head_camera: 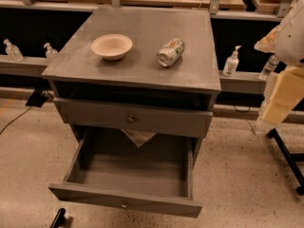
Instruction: Place 7up can into middle drawer
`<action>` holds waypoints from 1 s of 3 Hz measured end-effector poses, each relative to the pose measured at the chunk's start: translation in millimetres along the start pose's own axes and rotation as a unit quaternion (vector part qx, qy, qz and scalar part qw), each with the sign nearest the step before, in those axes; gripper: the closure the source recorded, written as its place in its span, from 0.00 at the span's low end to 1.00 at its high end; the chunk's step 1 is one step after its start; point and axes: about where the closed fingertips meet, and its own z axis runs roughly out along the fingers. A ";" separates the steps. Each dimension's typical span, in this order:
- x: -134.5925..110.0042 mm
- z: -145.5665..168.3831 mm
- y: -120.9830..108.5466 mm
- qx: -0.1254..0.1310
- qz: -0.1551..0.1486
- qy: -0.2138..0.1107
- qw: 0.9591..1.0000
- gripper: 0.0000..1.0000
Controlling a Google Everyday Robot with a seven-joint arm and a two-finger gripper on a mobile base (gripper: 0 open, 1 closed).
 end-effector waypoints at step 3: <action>-47.7 32.8 -32.1 -0.023 -0.169 -0.029 0.985 0.00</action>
Offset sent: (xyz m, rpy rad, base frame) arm 0.0500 0.0353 -0.0160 -0.1514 0.0128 0.4610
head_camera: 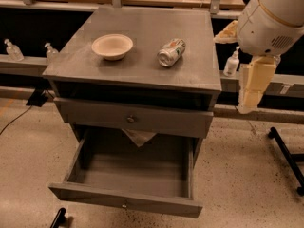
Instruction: Place 7up can into middle drawer
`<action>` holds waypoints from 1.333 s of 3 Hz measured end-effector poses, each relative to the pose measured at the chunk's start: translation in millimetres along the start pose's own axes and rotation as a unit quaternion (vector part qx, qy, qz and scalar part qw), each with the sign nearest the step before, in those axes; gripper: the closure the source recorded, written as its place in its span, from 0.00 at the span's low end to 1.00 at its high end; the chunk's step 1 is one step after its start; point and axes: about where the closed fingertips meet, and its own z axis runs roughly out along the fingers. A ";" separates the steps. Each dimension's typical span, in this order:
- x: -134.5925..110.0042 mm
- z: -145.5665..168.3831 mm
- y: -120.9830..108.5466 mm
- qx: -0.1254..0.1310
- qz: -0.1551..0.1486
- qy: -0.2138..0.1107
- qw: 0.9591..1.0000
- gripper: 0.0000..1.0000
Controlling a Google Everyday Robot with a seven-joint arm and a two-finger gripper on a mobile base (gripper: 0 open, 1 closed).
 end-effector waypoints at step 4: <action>0.8 34.1 -29.8 -0.041 -0.217 0.091 0.971 0.00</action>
Offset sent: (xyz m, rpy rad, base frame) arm 0.0070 0.0025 -0.0023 -0.0157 -0.0197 0.0917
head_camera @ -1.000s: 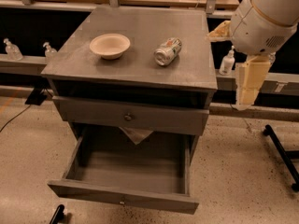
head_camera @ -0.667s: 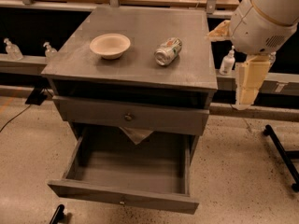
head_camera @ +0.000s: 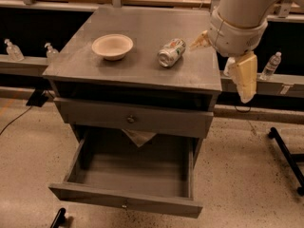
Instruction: Place 7up can into middle drawer
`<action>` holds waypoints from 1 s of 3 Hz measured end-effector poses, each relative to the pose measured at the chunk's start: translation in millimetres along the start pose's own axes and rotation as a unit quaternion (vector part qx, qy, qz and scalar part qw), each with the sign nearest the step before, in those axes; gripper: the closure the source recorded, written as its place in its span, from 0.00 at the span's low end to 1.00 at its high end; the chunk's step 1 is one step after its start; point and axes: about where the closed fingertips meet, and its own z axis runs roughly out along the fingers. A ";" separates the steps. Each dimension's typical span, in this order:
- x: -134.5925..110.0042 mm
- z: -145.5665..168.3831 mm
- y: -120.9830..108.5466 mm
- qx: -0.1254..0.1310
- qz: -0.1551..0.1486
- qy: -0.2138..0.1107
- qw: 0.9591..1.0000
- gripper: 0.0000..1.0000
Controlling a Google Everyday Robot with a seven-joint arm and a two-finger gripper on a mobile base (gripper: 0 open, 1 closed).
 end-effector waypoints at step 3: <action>7.8 5.0 -14.0 0.005 -0.103 0.036 0.994 0.00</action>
Offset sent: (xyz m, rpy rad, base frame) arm 0.0136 -0.0050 -0.0005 -0.0900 -0.0229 0.1057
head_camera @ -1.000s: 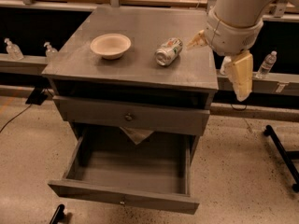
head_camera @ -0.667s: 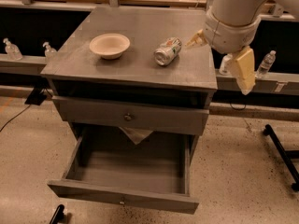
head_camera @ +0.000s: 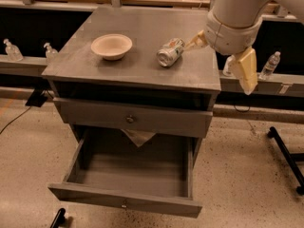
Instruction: Place 7up can into middle drawer
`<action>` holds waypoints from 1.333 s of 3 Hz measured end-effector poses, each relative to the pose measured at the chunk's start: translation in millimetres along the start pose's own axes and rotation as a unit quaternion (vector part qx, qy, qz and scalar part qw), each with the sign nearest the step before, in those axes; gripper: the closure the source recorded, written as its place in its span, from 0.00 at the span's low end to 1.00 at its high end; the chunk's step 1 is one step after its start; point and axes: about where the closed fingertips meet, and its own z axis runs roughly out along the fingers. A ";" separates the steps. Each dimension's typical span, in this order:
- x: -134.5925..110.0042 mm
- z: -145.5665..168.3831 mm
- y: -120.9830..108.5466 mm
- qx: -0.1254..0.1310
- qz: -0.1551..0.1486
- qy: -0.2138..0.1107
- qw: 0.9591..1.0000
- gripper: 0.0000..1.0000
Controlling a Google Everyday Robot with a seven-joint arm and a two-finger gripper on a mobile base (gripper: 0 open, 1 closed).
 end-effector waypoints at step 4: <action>-12.0 81.2 -132.2 0.095 -0.342 0.052 0.933 0.00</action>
Offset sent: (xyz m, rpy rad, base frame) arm 0.0891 0.0724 -0.0505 -0.1457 -0.1811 0.7325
